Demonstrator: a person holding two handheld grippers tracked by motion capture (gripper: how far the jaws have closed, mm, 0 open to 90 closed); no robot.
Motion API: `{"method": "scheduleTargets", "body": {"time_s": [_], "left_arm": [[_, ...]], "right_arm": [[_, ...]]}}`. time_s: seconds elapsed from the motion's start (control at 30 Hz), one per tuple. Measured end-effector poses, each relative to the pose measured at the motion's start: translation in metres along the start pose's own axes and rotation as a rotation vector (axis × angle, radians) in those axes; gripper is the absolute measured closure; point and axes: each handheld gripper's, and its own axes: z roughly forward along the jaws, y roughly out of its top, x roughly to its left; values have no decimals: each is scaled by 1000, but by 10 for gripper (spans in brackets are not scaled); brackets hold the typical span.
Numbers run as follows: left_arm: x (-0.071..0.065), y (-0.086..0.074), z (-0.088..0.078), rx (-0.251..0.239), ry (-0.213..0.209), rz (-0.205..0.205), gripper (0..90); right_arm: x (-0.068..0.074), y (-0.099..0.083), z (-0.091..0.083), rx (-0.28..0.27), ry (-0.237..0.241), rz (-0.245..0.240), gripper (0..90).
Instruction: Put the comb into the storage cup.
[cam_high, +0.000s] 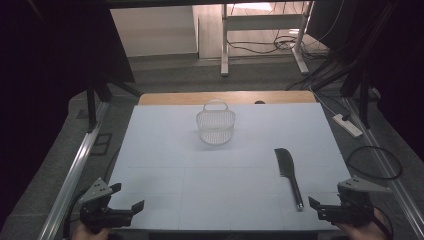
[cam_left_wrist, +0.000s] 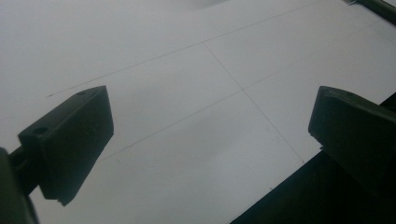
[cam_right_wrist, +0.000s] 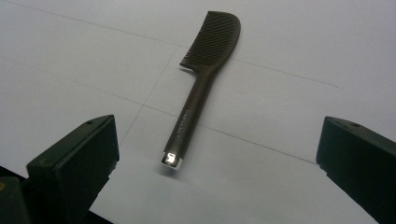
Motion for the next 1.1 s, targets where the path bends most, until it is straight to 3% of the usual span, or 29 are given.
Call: {"method": "scheduleTargets", "body": {"time_s": [0.9,1.1], "left_arm": [[2,-1,-1,0,-15,-10,14],[2,-1,-1,-1,-17,-14,14]], "right_arm": [[2,2,4,39,9,-18,0],[5,3,6,55,14,-47,0]]}}
